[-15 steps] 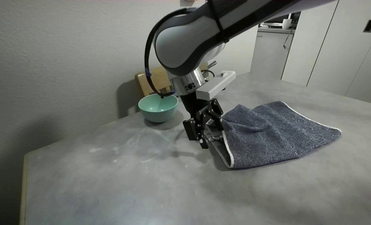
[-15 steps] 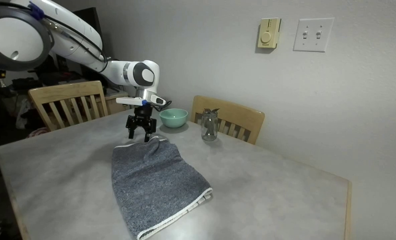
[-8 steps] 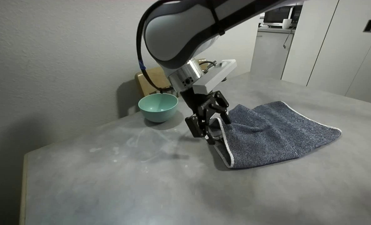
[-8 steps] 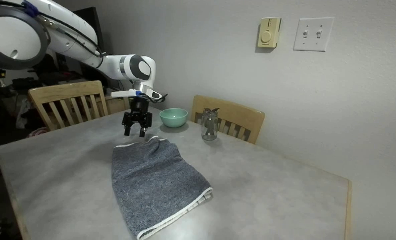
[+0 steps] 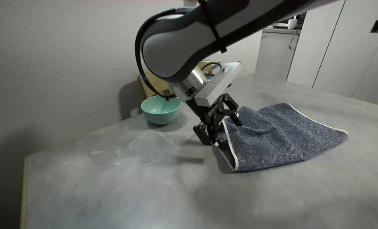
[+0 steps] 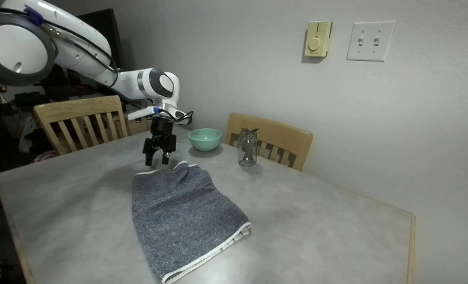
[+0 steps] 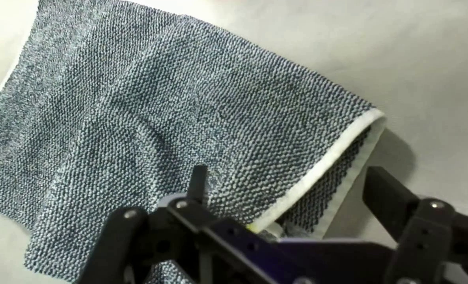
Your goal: Unfold the towel once, fold the towel once, flip it over, unfold the towel once
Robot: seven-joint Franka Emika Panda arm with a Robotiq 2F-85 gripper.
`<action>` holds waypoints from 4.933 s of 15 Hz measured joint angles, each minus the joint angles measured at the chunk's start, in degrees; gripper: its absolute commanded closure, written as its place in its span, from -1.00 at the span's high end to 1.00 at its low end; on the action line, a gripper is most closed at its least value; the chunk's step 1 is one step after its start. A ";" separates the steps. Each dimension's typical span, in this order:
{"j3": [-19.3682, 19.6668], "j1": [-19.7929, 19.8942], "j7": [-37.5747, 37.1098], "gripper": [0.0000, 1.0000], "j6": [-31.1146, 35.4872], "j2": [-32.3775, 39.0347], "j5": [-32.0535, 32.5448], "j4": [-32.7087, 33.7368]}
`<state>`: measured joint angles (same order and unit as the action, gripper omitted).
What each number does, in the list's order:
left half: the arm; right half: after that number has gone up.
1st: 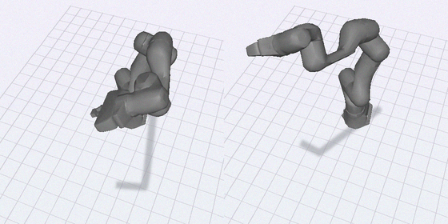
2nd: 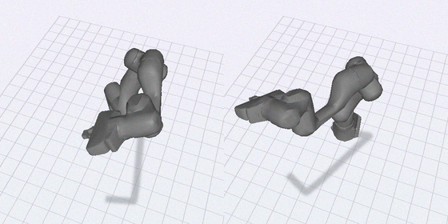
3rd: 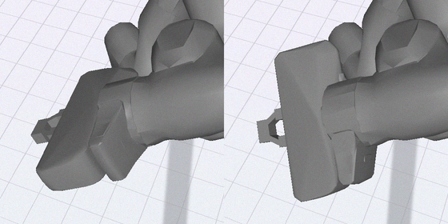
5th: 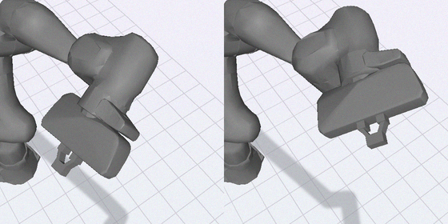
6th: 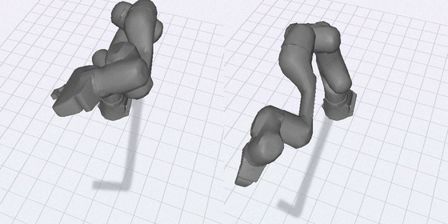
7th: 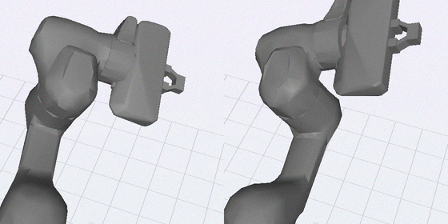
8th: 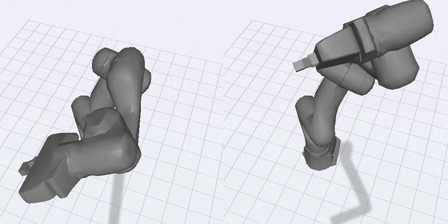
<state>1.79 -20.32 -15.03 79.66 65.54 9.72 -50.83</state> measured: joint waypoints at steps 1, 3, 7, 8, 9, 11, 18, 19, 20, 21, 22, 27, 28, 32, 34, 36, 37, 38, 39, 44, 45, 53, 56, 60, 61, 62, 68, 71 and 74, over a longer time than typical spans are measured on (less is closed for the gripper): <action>0.26 0.14 0.00 1.00 0.48 0.59 0.00 0.04; 0.68 0.57 0.00 1.00 1.46 1.94 0.00 0.17; 0.94 1.10 0.02 1.00 2.13 3.59 -0.01 0.88; 0.94 1.13 0.02 1.00 2.17 3.70 -0.01 1.16; 0.94 1.14 0.02 1.00 2.26 3.77 -0.01 1.36; 0.96 1.14 0.02 1.00 3.16 3.78 -0.01 1.56; 2.15 1.47 0.00 1.00 10.34 3.74 0.00 2.58; 2.26 1.56 0.00 1.00 10.83 3.73 0.00 2.62; 2.29 1.64 0.00 1.00 11.14 3.73 -0.01 2.66; 2.29 1.73 0.00 1.00 11.28 3.73 -0.11 2.71; 2.28 1.85 -0.14 1.00 11.33 3.73 -0.50 2.77; 1.59 2.96 -3.80 1.00 12.70 3.08 -5.89 3.38; 1.59 3.06 -5.47 1.00 13.27 2.70 -6.83 3.38; 1.98 2.73 -14.76 1.00 16.08 2.03 -7.76 3.39; 2.89 1.98 -21.23 1.00 17.16 2.03 -7.54 3.36; 4.33 0.69 -27.33 1.00 17.18 2.06 -6.65 3.31; 5.04 -0.05 -30.09 1.00 17.10 2.15 -6.09 3.26; 5.61 -0.68 -32.41 1.00 17.01 2.26 -5.60 3.18; 6.08 -1.24 -34.40 1.00 16.93 2.36 -5.26 3.01; 7.20 -1.89 -38.72 1.00 16.94 2.47 -5.05 1.13; 7.43 -1.79 -39.06 1.00 16.97 2.48 -5.06 0.61; 8.05 -0.92 -40.52 0.34 17.03 2.11 -5.12 -0.23; 8.21 -0.90 -40.52 -0.13 17.04 2.00 -5.11 -0.23; 8.31 -0.75 -40.34 -0.67 17.17 2.00 -5.10 -0.38; 8.31 -0.69 -39.87 -0.80 17.41 2.00 -5.11 -0.48; 8.10 -0.52 -38.61 -0.94 18.36 2.00 -5.25 -0.61; 5.01 1.08 -24.66 -0.97 27.16 1.33 -5.59 -1.33; 2.48 1.49 -17.78 -0.97 30.79 0.77 -6.24 -1.93; -0.47 2.26 -10.36 -0.97 33.35 0.02 -7.37 -3.13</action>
<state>1.32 -18.06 -25.39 113.01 65.55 2.35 -53.96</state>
